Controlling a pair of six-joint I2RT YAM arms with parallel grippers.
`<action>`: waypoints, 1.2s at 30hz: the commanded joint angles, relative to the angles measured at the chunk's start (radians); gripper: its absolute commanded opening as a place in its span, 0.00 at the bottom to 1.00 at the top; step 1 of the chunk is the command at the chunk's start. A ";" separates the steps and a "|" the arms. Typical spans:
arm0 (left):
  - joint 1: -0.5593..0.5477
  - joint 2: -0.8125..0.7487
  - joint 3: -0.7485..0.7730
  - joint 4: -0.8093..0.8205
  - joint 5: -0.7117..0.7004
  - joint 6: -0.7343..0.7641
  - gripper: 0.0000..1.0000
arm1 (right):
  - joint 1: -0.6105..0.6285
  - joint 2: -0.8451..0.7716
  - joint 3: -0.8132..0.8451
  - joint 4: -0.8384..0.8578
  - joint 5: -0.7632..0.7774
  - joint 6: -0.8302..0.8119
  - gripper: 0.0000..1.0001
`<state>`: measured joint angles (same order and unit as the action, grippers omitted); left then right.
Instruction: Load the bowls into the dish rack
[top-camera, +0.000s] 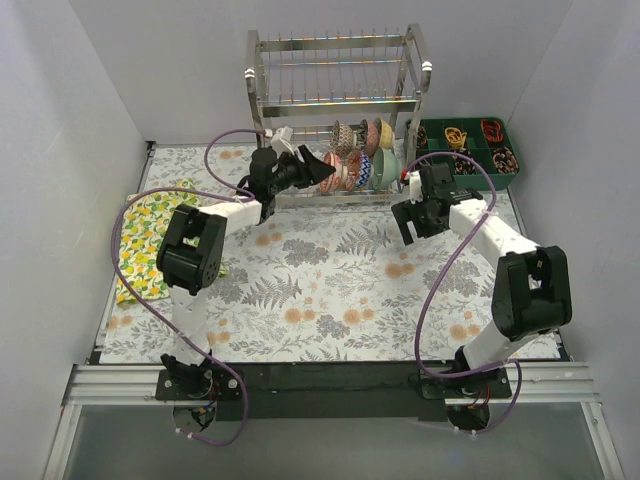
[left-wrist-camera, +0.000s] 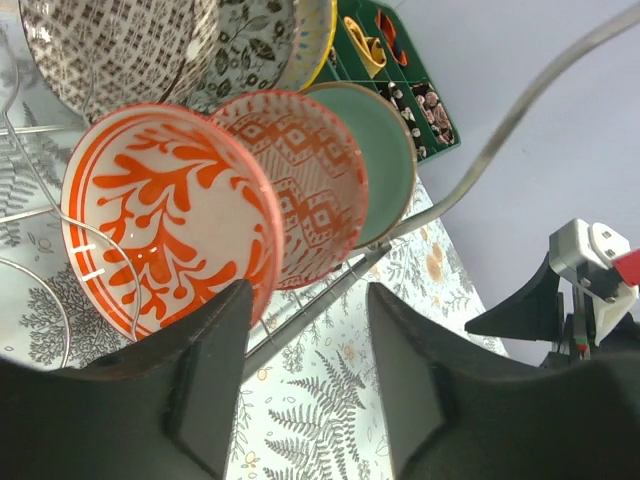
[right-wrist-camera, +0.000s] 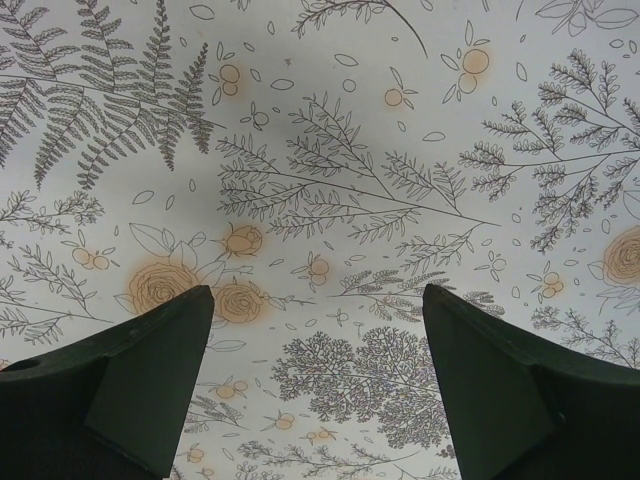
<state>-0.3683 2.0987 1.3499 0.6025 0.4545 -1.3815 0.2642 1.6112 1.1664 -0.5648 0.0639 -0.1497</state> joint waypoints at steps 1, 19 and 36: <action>0.012 -0.161 -0.029 -0.151 0.012 0.082 0.55 | 0.003 -0.054 -0.017 0.049 -0.018 0.013 0.95; -0.034 -0.698 -0.394 -0.717 0.032 0.910 0.58 | 0.003 -0.122 -0.013 0.143 -0.035 0.015 0.98; 0.199 -0.930 -0.538 -0.978 -0.347 0.954 0.98 | 0.004 -0.362 -0.042 -0.050 0.097 0.078 0.98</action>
<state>-0.3199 1.2007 0.8486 -0.3073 0.2459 -0.3904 0.2642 1.3170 1.1358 -0.5526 0.1211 -0.1020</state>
